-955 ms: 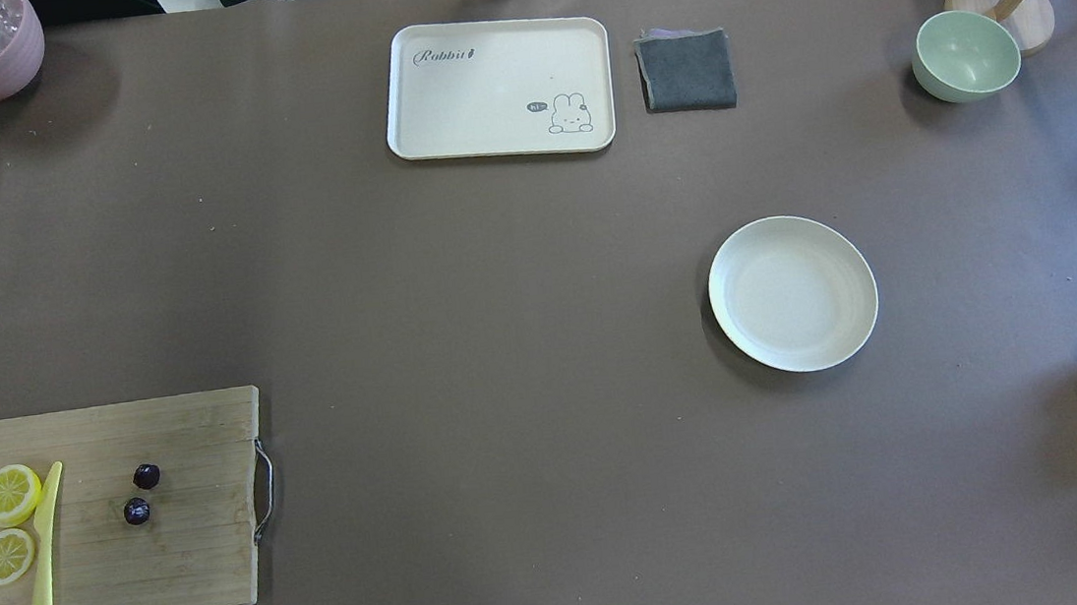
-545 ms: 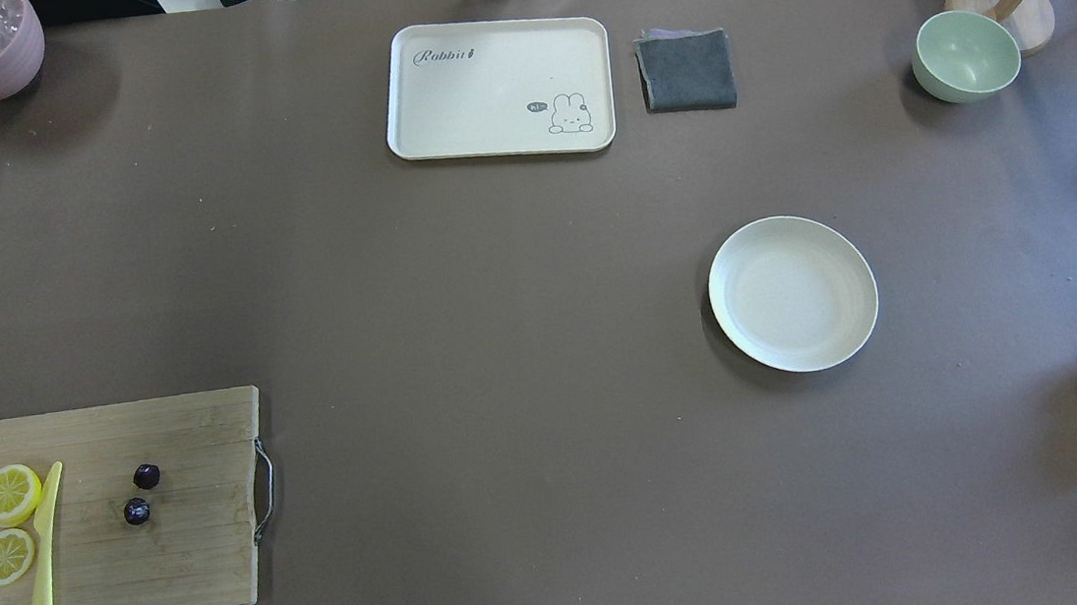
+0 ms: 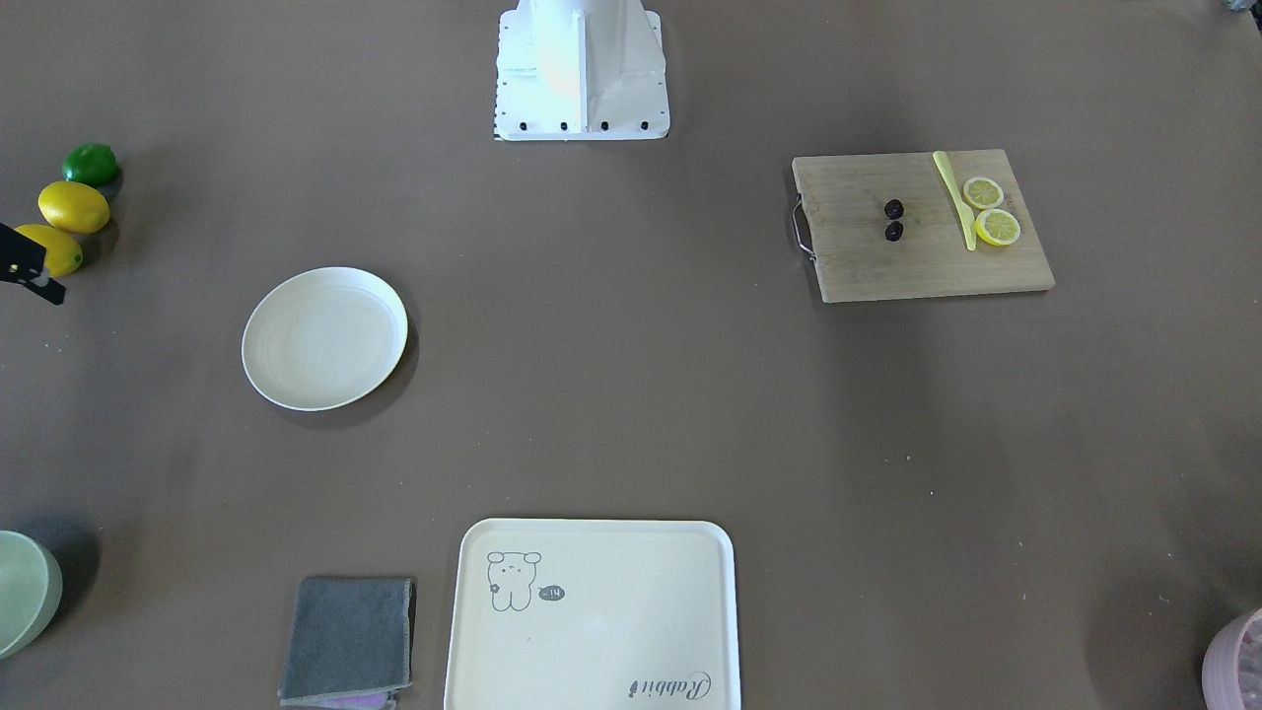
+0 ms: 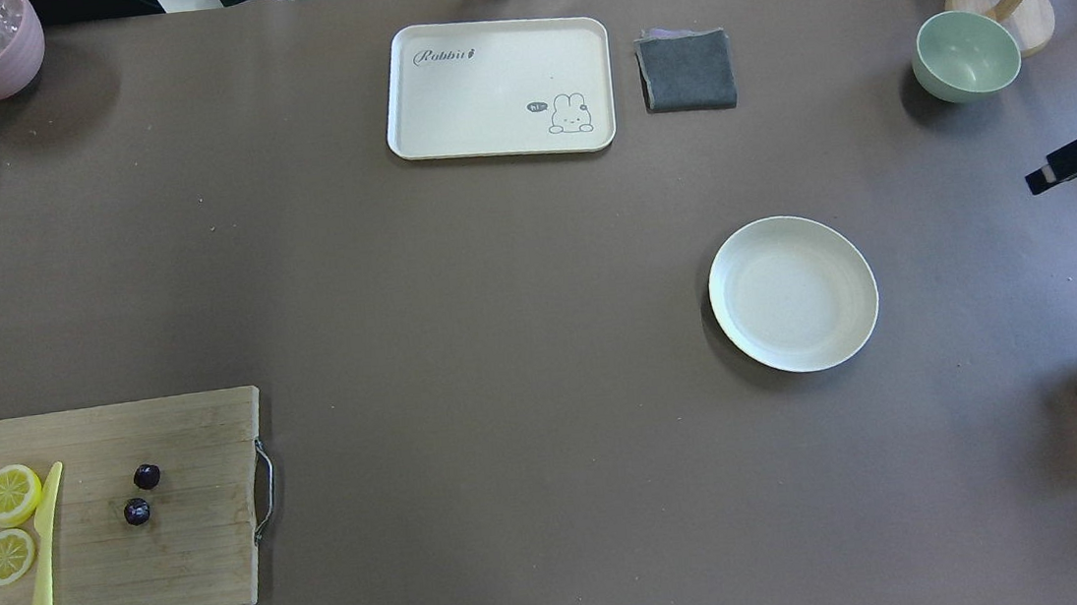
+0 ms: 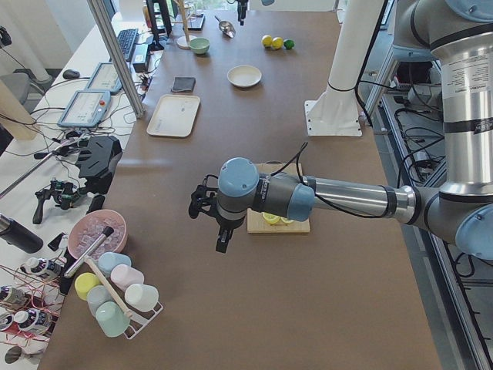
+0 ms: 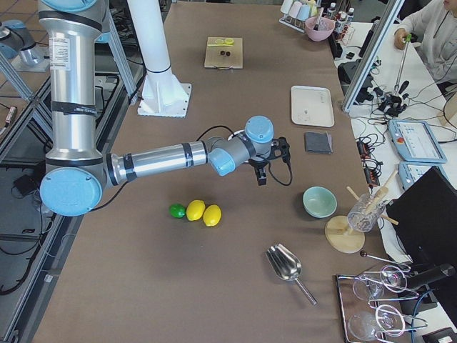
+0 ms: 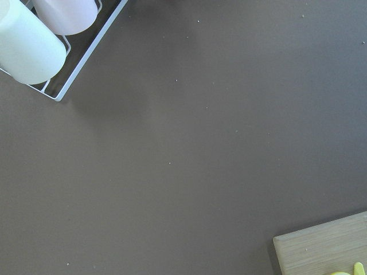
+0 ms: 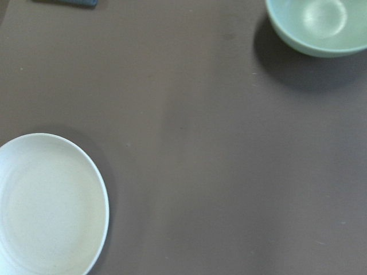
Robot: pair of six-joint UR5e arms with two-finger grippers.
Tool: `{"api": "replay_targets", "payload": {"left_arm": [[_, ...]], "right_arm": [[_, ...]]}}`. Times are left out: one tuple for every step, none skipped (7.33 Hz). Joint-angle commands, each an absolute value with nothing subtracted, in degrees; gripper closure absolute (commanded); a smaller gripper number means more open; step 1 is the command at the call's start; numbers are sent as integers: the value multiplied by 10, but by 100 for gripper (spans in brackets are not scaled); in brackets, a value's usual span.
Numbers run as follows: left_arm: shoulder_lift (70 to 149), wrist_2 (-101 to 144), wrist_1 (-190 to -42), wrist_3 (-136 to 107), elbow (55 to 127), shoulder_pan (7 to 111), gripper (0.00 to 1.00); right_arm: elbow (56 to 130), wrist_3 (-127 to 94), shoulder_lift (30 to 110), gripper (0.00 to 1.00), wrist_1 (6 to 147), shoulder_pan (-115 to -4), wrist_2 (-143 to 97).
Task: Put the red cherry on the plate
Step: 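Reach the right gripper to the rim of the white plate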
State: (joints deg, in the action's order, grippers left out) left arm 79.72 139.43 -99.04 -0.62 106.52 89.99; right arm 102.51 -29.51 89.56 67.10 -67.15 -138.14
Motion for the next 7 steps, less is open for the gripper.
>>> {"api": "replay_targets", "payload": {"left_arm": [[798, 1395, -1022, -45, 1069, 862, 3], [799, 1395, -1027, -50, 1068, 847, 3], [798, 1395, -1041, -51, 1067, 841, 3], [798, 1395, -1045, -52, 1064, 841, 3], [798, 1394, -1046, -52, 1063, 841, 3], [798, 1394, -1046, -52, 1063, 841, 3], [799, 1395, -1046, -52, 1064, 841, 3]], "right_arm": [[1022, -409, 832, 3, 671, -574, -1355], [1016, -449, 816, 6, 671, -518, -1297], [986, -453, 798, 11, 671, -498, -1284], [945, -452, 793, 13, 645, -490, -1284], [910, -453, 793, 15, 598, -490, -1288], [908, -448, 795, 17, 590, -491, -1294], [900, -451, 795, 24, 590, -491, -1293]]}}
